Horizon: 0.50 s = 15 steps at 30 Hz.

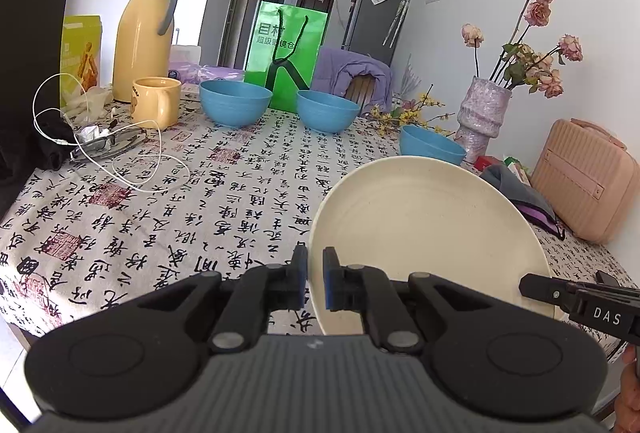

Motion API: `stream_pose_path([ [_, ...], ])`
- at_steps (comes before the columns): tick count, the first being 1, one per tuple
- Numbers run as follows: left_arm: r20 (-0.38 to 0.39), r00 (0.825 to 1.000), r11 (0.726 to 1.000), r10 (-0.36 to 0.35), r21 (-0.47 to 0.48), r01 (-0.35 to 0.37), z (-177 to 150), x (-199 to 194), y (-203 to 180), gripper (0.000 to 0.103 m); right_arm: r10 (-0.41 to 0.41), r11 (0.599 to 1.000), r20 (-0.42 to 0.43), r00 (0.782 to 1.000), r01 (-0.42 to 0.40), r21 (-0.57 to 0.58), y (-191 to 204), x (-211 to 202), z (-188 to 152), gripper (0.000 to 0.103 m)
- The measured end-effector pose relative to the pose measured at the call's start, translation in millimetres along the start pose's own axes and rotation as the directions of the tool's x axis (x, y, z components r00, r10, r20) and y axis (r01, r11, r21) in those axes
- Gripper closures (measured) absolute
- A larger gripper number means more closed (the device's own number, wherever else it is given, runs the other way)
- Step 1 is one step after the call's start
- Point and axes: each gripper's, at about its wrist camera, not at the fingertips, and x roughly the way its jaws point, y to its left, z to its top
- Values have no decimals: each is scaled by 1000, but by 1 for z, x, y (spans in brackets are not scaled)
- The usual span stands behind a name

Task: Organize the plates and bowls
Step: 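Lift the cream plate off the bowl and carry it over the plate stack, then lower the cream plate onto the plate stack and open both grippers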

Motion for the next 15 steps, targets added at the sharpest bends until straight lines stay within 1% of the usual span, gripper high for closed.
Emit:
stream_pose_path([
  [8,-35,999,1000,-27,7,28,5,25,-14,95,-20,999,-10,1000,21,25,-21,15,8,93],
  [15,-77,995,997,-63,28,65,11,57,-42,95,-54,996,-17,998,55,72,-56,31,15,92],
])
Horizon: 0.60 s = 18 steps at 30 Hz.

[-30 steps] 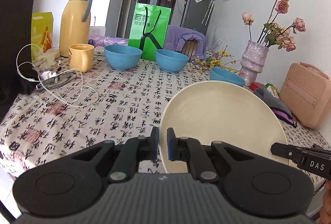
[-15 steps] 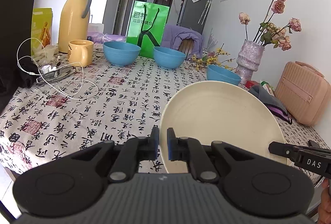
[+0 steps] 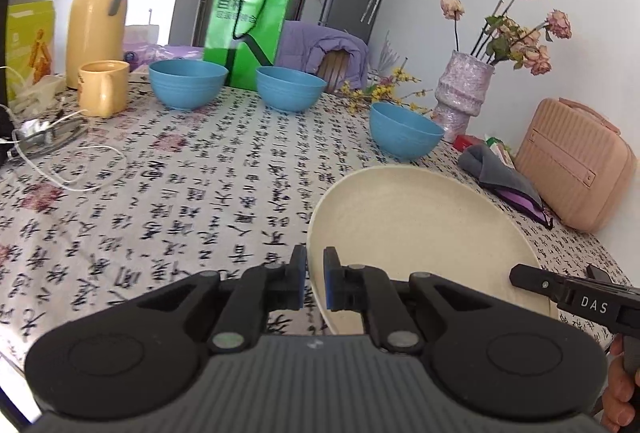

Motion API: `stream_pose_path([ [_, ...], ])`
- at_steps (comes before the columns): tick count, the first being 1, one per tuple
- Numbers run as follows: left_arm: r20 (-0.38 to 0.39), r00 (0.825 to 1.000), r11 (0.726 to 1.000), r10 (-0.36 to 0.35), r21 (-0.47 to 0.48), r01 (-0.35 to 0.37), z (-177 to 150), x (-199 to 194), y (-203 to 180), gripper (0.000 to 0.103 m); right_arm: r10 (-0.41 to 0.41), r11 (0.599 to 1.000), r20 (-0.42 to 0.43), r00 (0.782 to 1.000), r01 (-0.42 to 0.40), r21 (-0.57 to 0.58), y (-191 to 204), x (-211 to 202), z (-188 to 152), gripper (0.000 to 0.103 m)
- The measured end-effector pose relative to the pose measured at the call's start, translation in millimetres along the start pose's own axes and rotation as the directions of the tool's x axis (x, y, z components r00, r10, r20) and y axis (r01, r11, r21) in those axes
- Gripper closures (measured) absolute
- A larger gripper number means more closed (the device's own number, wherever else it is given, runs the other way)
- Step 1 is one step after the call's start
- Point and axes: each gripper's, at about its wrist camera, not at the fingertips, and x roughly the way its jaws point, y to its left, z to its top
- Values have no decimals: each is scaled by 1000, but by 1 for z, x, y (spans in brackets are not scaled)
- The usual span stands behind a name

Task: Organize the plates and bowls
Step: 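Lower the cream plate onto the plate stack and open both grippers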

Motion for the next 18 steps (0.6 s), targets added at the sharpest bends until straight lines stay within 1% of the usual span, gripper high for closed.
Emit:
stream_pose_path([
  [10,-28,997,995,-65,78,67,8,38,-45,94,-104,993,1,995,104,50,-49,12,6,92],
  [15,-39,997,988,-62,139,67,4,52,-65,94,-141,988,10,990,140,64,-66,12,6,92],
  [18,-71,994,987,-78,139,87,2,61,-70,94,-174,984,15,985,173,53,-73,13,6,90],
])
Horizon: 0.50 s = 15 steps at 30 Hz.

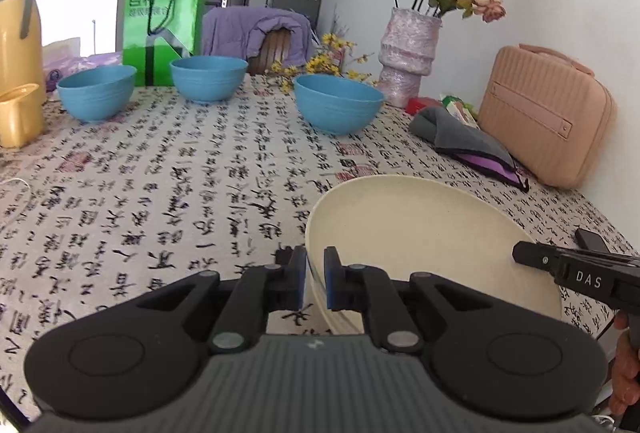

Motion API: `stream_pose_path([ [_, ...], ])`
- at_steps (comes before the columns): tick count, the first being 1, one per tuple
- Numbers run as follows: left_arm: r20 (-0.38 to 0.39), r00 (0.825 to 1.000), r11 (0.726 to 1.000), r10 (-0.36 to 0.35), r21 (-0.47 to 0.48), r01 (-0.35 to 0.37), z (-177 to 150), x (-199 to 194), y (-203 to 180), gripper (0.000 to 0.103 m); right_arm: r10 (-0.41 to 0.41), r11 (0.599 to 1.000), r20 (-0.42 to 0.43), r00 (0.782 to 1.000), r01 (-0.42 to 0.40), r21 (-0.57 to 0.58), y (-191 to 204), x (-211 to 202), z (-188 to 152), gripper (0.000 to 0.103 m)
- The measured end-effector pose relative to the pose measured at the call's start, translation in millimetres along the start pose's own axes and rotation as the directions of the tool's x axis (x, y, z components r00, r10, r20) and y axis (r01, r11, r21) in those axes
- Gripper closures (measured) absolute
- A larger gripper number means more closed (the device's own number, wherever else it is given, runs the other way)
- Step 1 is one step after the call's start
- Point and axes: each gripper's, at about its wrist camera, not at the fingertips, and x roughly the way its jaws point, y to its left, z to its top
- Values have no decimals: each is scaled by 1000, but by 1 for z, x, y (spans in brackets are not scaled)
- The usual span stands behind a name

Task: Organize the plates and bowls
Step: 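Lower the cream plate onto the plate stack and open both grippers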

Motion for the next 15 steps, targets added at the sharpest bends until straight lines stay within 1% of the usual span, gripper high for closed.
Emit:
stream_pose_path([
  [2,-11,1000,1000,-4,0,4,-1,4,-2,94,1,1000,2,1000,-1,19,-6,0,0,89],
  [5,5,1000,1000,-6,15,6,-1,5,-6,93,3,999,-3,1000,-3,33,-13,2,-1,88],
  [10,9,1000,999,-29,30,28,-2,4,-10,93,-4,1000,11,1000,4,9,-12,2,-2,88],
  [13,12,1000,999,-29,26,29,-2,2,-7,93,-12,1000,23,1000,12,-6,-9,1,0,88],
  [15,15,1000,1000,-24,18,24,-2,-1,-4,90,-12,1000,32,999,12,-8,-9,-3,2,88],
])
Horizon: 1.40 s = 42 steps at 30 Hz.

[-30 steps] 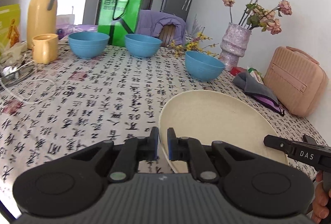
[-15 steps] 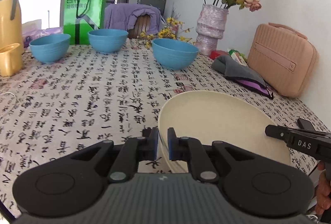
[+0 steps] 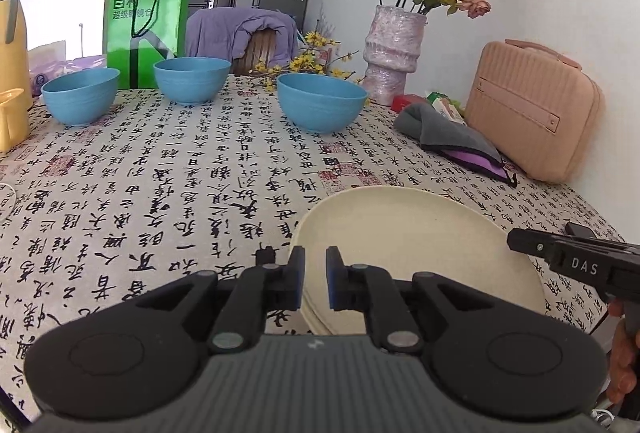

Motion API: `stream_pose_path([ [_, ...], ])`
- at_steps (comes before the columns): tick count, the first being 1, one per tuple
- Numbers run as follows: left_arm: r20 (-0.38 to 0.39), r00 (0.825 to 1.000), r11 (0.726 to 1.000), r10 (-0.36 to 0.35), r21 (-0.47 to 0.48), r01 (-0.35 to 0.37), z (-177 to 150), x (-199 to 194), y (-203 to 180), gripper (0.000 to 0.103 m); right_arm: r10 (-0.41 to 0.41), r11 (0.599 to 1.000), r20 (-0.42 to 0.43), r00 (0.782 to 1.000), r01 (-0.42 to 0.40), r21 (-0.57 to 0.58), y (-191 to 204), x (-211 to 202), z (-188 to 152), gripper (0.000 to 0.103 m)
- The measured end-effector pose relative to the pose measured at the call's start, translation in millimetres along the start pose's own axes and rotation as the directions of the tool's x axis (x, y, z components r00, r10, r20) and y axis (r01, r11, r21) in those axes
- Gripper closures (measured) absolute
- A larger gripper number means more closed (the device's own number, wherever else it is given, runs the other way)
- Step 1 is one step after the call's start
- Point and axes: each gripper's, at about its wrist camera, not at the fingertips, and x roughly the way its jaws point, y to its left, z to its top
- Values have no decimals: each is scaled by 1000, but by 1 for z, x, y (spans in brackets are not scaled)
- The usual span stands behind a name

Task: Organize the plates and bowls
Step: 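Lower the cream plate onto the plate stack and open both grippers, then move both grippers toward the emptied blue bowl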

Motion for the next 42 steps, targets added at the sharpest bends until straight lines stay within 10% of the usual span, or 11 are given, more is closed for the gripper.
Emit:
stream_pose_path([
  [6,66,996,997,67,23,-69,-6,-25,10,56,8,1000,29,1000,-7,-25,12,-13,5,81],
  [16,207,968,985,140,71,-158,-44,-95,38,4,152,982,84,985,-141,-127,67,-51,-30,21],
  [42,225,967,984,122,101,-148,-67,-118,36,0,165,982,98,981,-154,-106,79,-78,-67,16],
])
